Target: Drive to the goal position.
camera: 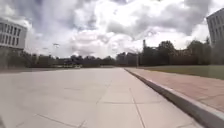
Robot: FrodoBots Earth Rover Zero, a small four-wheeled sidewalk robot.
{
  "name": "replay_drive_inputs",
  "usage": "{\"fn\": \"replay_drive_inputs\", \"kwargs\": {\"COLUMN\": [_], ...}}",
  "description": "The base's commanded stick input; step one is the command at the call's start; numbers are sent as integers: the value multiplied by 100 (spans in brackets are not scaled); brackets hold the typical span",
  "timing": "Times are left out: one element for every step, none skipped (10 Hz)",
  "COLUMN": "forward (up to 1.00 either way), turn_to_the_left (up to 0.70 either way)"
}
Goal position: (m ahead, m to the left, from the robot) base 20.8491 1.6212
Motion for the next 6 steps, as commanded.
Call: {"fn": "replay_drive_inputs", "kwargs": {"forward": [70,70,70,70,70,70], "turn_to_the_left": [3,9,13,2,1,6]}}
